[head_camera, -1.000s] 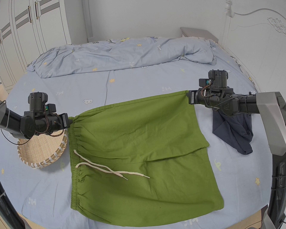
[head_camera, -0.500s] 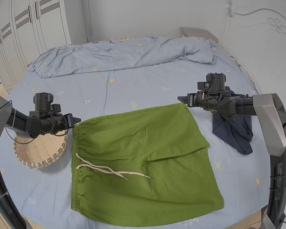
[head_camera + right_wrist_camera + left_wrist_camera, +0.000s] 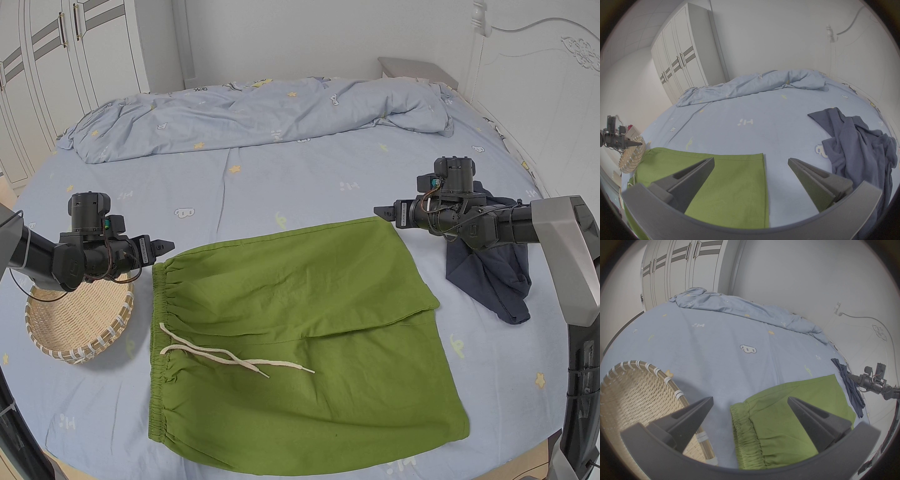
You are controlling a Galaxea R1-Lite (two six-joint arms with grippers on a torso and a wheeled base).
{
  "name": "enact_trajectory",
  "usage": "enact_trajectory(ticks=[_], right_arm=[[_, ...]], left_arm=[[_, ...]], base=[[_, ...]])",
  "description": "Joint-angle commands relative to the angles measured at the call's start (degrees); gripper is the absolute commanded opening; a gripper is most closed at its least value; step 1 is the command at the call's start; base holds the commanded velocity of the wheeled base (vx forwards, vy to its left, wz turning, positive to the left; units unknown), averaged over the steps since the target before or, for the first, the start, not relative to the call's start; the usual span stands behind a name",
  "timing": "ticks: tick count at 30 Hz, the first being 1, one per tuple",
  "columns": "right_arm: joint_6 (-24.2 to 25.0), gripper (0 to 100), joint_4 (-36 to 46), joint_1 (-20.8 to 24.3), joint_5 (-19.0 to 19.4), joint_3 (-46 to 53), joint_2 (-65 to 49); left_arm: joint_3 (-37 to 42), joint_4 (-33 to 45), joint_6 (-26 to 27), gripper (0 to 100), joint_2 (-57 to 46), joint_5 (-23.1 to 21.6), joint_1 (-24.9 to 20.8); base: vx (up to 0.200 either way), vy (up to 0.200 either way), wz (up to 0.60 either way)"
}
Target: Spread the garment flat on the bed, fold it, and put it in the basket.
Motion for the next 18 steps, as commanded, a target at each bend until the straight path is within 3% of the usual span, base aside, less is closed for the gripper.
enact_trajectory(ticks=[1, 10, 15, 17, 18], right_arm=[[1.0, 100, -0.1, -0.9, -0.8, 2.5, -2.2], [5.7, 100, -0.3, -2.0, -0.6, 13.9, -11.3], [8.6, 100, -3.1, -3.0, -0.4, 27.6, -19.6], [8.6, 100, -3.1, -3.0, -0.4, 27.6, -19.6], [9.5, 100, -6.3, -3.6, -0.3, 35.7, -24.0]], left_arm=[[4.2, 0.0, -0.1, 100, -5.7, -0.3, -1.2], [16.1, 0.0, 0.0, 100, -12.2, -0.2, -5.6], [18.8, 0.0, 0.0, 100, -11.3, 0.0, -3.4], [18.8, 0.0, 0.0, 100, -11.3, 0.0, -3.4], [19.1, 0.0, 0.2, 100, -10.8, -0.2, -2.2]], base=[[0.000, 0.000, 0.00], [0.000, 0.000, 0.00], [0.000, 0.000, 0.00], [0.000, 0.000, 0.00], [0.000, 0.000, 0.00]])
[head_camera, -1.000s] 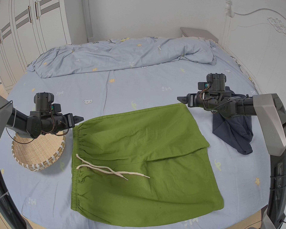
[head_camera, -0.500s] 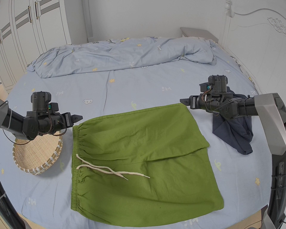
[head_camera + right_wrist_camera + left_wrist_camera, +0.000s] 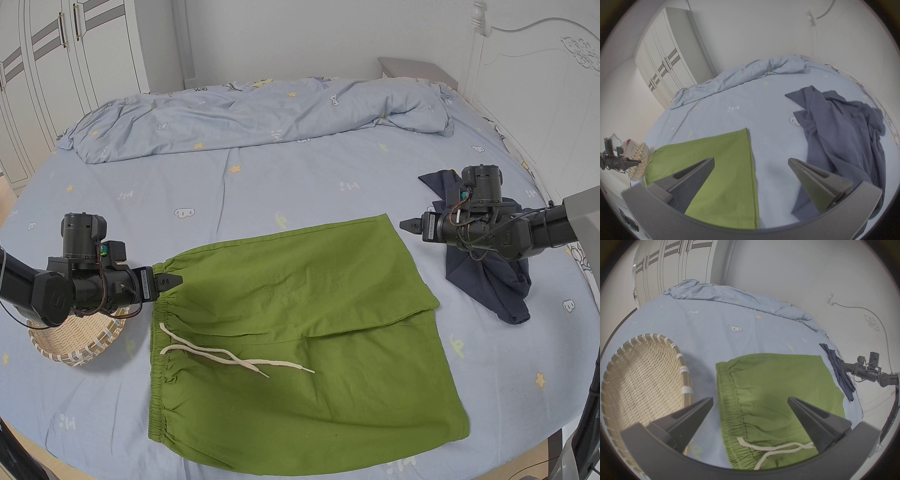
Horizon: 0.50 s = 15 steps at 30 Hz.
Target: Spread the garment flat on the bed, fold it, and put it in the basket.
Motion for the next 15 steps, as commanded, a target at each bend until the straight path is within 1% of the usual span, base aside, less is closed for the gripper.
enact_trajectory(ticks=[1, 5, 8, 11, 15], right_arm=[[3.2, 100, -5.7, -1.5, 0.4, 19.2, -13.8], [4.8, 100, -6.7, -2.7, 0.5, 25.6, -15.9], [6.0, 100, -7.0, -4.2, 2.4, 28.8, -16.8], [7.2, 100, -7.2, -4.4, 3.5, 30.3, -17.5], [7.7, 100, -7.2, -4.3, 3.6, 31.0, -17.6]], left_arm=[[3.1, 0.0, 0.6, 100, 0.0, 0.0, 3.2], [3.5, 0.1, 2.2, 100, 0.5, -0.1, 5.1], [4.0, 0.1, 3.1, 100, 0.6, -0.1, 6.1], [4.6, 0.1, 3.2, 100, 0.0, -0.1, 6.1], [5.5, 0.0, 3.1, 100, -2.1, -0.2, 5.0]], base=[[0.000, 0.000, 0.00], [0.000, 0.000, 0.00], [0.000, 0.000, 0.00], [0.000, 0.000, 0.00], [0.000, 0.000, 0.00]])
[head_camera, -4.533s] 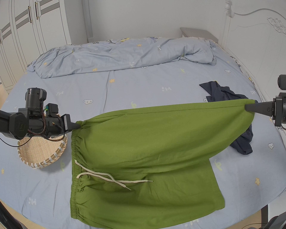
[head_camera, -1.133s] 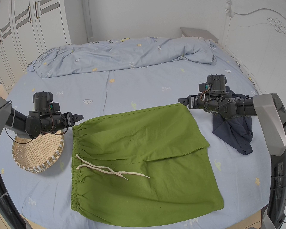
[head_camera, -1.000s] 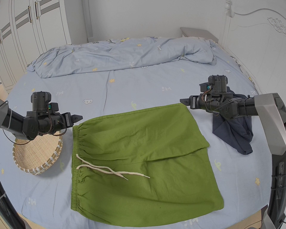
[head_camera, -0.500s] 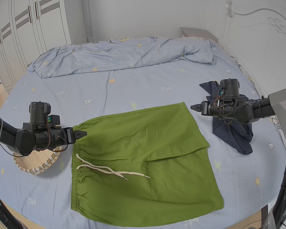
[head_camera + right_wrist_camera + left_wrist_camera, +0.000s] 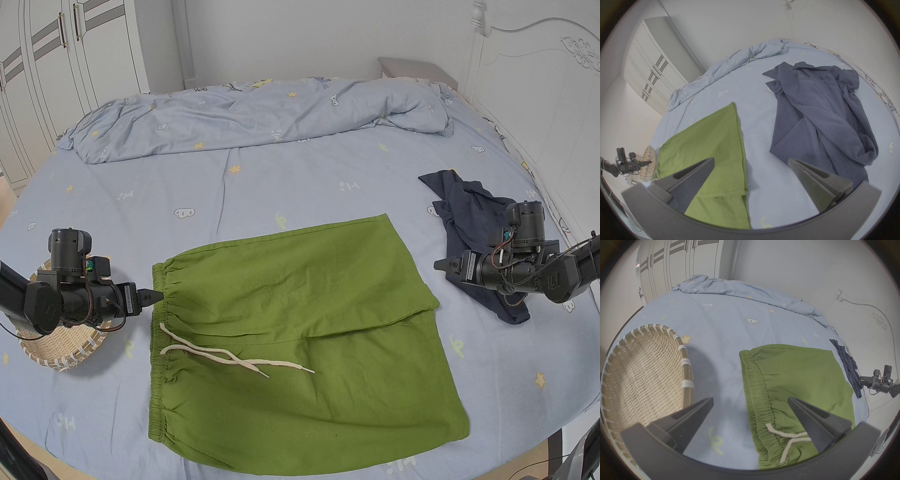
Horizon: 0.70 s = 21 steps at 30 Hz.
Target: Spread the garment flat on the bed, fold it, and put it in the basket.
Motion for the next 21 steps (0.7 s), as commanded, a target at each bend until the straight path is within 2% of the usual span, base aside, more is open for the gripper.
enact_trajectory(ticks=[1, 7, 10, 11, 12, 13, 15, 16, 18, 21], right_arm=[[0.9, 100, -0.2, -0.4, 0.3, 2.5, -2.7], [1.7, 100, -0.5, -0.3, 0.6, 2.9, -2.7], [1.6, 100, -0.4, -0.5, 0.7, 4.9, -3.5], [1.6, 100, -0.3, -0.6, 0.8, 5.6, -4.1], [1.6, 100, -0.3, -0.8, 0.9, 6.1, -4.4], [1.6, 100, -0.3, -0.8, 0.9, 6.2, -4.4], [1.6, 100, -0.3, -2.4, 1.5, 8.3, -5.3], [1.6, 100, -0.3, -2.5, 1.6, 8.3, -5.4], [1.6, 100, -0.3, -3.5, 2.8, 10.9, -6.5], [1.6, 100, -0.3, -3.5, 3.8, 12.7, -7.2]], left_arm=[[1.8, 0.0, 0.0, 100, -2.9, -0.1, -1.2], [4.8, 0.0, -1.7, 100, -7.2, -0.4, -3.3], [9.9, -0.1, -6.8, 100, -8.7, -6.9, -2.8], [12.1, 0.0, -8.0, 100, -9.1, -10.6, -1.9], [13.5, -0.1, -8.3, 100, -9.5, -13.0, -0.8], [13.8, -0.1, -8.3, 100, -9.6, -13.4, -0.6], [18.7, -0.1, -7.8, 100, -11.1, -21.3, 3.0], [19.0, -0.1, -7.8, 100, -11.2, -21.6, 3.1], [23.7, -0.1, -7.7, 100, -13.4, -28.0, 6.1], [26.7, -0.1, -7.3, 100, -14.5, -29.9, 7.5]], base=[[0.000, 0.000, 0.00], [0.000, 0.000, 0.00], [0.000, 0.000, 0.00], [0.000, 0.000, 0.00], [0.000, 0.000, 0.00], [0.000, 0.000, 0.00], [0.000, 0.000, 0.00], [0.000, 0.000, 0.00], [0.000, 0.000, 0.00], [0.000, 0.000, 0.00]])
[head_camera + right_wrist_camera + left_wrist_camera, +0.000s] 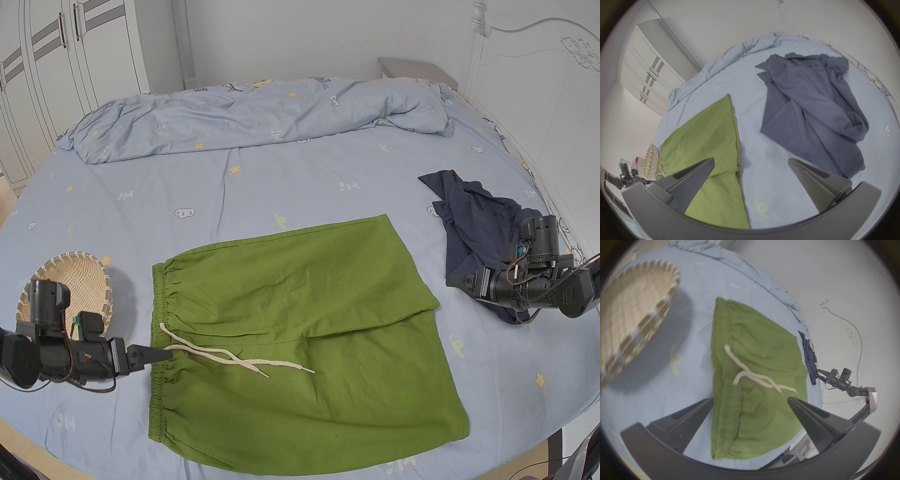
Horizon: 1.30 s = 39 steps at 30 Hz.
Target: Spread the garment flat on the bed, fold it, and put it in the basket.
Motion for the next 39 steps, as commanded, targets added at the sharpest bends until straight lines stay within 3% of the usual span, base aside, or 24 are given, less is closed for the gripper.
enact_trajectory(ticks=[1, 10, 24, 36, 39], right_arm=[[0.0, 100, 0.1, -1.0, 2.0, 6.7, -3.4], [0.1, 100, -0.2, 1.0, 4.1, 11.7, -3.5], [0.2, 100, -0.1, 2.5, 4.1, 13.2, -6.6], [0.2, 100, -0.1, 2.4, 4.1, 13.3, -6.6], [0.2, 100, -0.1, 2.4, 4.1, 13.4, -6.5]], left_arm=[[9.8, 0.0, 0.7, 100, -5.2, -5.2, 5.8], [16.0, -0.5, 2.3, 100, -5.0, -5.6, 6.4], [16.1, -6.9, 3.8, 100, 9.3, -5.0, 4.1], [16.0, -7.7, 3.5, 100, 10.1, -5.6, 1.1], [15.9, -8.0, 3.0, 100, 10.0, -7.5, 0.4]], base=[[0.000, 0.000, 0.00], [0.000, 0.000, 0.00], [0.000, 0.000, 0.00], [0.000, 0.000, 0.00], [0.000, 0.000, 0.00]])
